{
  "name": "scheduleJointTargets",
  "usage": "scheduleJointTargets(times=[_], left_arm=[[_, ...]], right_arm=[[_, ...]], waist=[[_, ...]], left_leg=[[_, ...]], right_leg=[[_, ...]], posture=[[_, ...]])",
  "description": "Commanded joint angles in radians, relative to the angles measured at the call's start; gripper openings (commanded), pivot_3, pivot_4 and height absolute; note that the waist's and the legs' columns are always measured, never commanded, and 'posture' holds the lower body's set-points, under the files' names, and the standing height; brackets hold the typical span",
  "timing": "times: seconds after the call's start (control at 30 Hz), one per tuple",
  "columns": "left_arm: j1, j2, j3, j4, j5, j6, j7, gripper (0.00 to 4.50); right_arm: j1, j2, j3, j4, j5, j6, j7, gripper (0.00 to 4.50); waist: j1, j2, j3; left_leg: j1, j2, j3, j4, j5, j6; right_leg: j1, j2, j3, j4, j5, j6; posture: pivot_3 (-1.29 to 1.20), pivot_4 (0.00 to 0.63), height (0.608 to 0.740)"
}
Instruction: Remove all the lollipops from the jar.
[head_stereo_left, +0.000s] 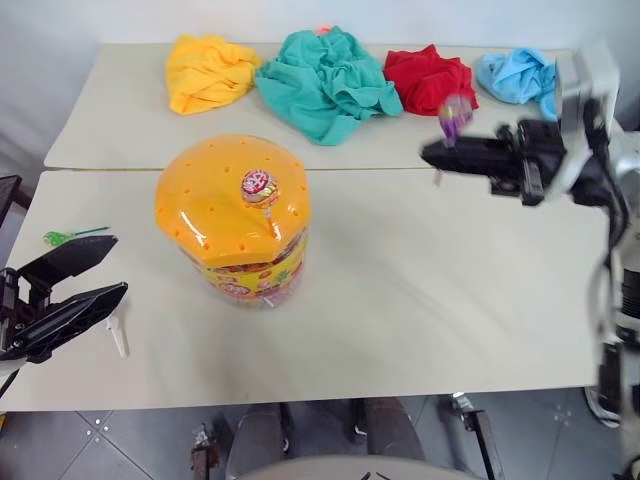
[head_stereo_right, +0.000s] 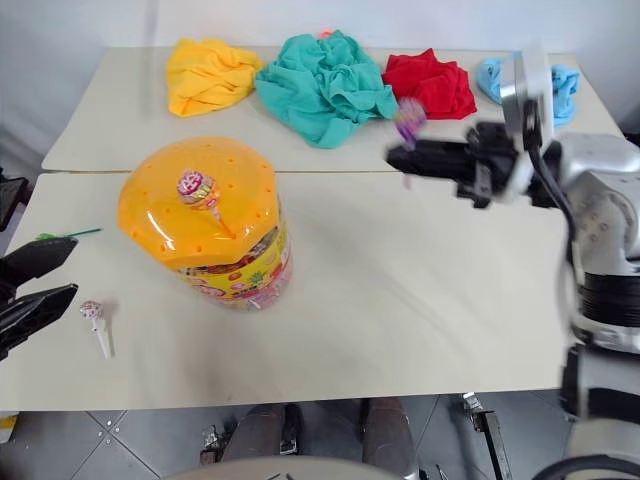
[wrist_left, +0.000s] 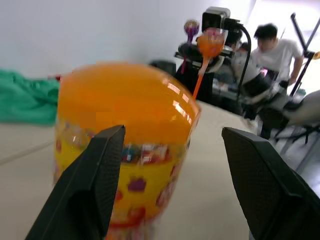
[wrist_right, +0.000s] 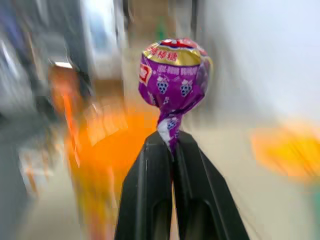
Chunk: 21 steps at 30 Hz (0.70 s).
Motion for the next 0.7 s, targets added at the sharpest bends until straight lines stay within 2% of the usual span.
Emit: scheduleJointTargets(times=[0.03, 0.13, 0.2, 0.23, 0.3, 0.4, 0.57, 0.63, 0.7], left_arm=[[0.041, 0.023, -0.005, -0.025, 0.074, -0.035, -0.075, 3.30], [0.067, -0.004, -0.014, -0.032, 0.096, -0.049, -0.083, 3.30], [0.077, -0.021, -0.015, -0.045, 0.096, -0.050, -0.072, 3.30], [0.084, -0.033, -0.014, -0.055, 0.091, -0.049, -0.063, 3.30], [0.094, -0.049, -0.012, -0.068, 0.084, -0.049, -0.052, 3.30], [0.094, -0.066, -0.002, -0.080, 0.069, -0.047, -0.030, 3.30], [0.045, -0.103, 0.033, -0.083, 0.009, -0.064, 0.052, 3.30], [0.030, -0.120, 0.049, -0.082, -0.039, -0.061, 0.088, 3.30], [0.020, -0.132, 0.060, -0.080, -0.076, -0.058, 0.114, 3.30]], right_arm=[[0.141, -0.149, 0.120, 0.100, -0.279, -0.295, 0.150, 0.05], [0.243, -0.151, 0.132, 0.287, -0.388, -0.491, 0.127, 0.05], [0.252, -0.147, 0.142, 0.349, -0.427, -0.466, 0.102, 0.05], [0.264, -0.140, 0.143, 0.384, -0.445, -0.514, 0.101, 0.51], [0.275, -0.120, 0.129, 0.413, -0.439, -0.553, 0.119, 0.98], [0.269, -0.082, 0.100, 0.406, -0.395, -0.569, 0.147, 2.01], [0.243, 0.001, 0.036, 0.135, -0.162, -0.393, 0.195, 3.69], [0.178, 0.080, 0.003, -0.011, 0.001, -0.273, 0.134, 4.36], [0.098, 0.159, -0.010, -0.111, 0.118, -0.166, 0.052, 4.36]], waist=[[-0.006, 0.000, 0.000], [-0.011, 0.000, 0.000], [-0.015, 0.002, 0.002], [-0.016, 0.004, 0.002], [-0.015, 0.004, 0.003], [-0.015, 0.004, 0.003], [-0.004, 0.005, 0.003], [-0.004, 0.005, 0.003], [-0.005, 0.005, 0.003]], left_leg=[[0.001, 0.000, 0.001, -0.001, 0.000, 0.000], [0.003, 0.001, 0.004, -0.002, 0.000, -0.001], [0.003, 0.001, 0.006, -0.001, 0.001, -0.001], [0.003, 0.001, 0.007, 0.000, 0.001, -0.001], [0.004, 0.002, 0.007, 0.001, 0.002, -0.002], [0.004, 0.003, 0.006, 0.004, 0.002, -0.002], [0.003, 0.003, -0.003, 0.005, 0.002, -0.002], [0.003, 0.003, -0.004, 0.006, 0.001, -0.002], [0.003, 0.004, -0.004, 0.006, 0.001, -0.002]], right_leg=[[0.000, 0.000, 0.000, 0.000, 0.000, 0.000], [0.000, 0.000, 0.001, -0.001, 0.000, 0.000], [0.000, 0.000, 0.001, -0.001, 0.000, 0.000], [-0.001, 0.000, 0.002, 0.000, 0.000, 0.000], [-0.001, 0.000, 0.003, 0.000, 0.000, 0.000], [0.000, 0.000, 0.003, 0.001, -0.001, -0.001], [-0.001, 0.000, 0.004, 0.002, -0.001, -0.001], [0.000, 0.000, 0.003, 0.003, 0.000, -0.001], [0.000, 0.000, 0.003, 0.005, 0.000, -0.001]], posture=[[0.00, 0.150, 0.740], [0.00, 0.150, 0.740], [0.00, 0.150, 0.740], [0.00, 0.150, 0.740], [0.00, 0.150, 0.740], [0.00, 0.150, 0.740], [0.00, 0.150, 0.740], [0.00, 0.150, 0.740], [0.00, 0.150, 0.740]])
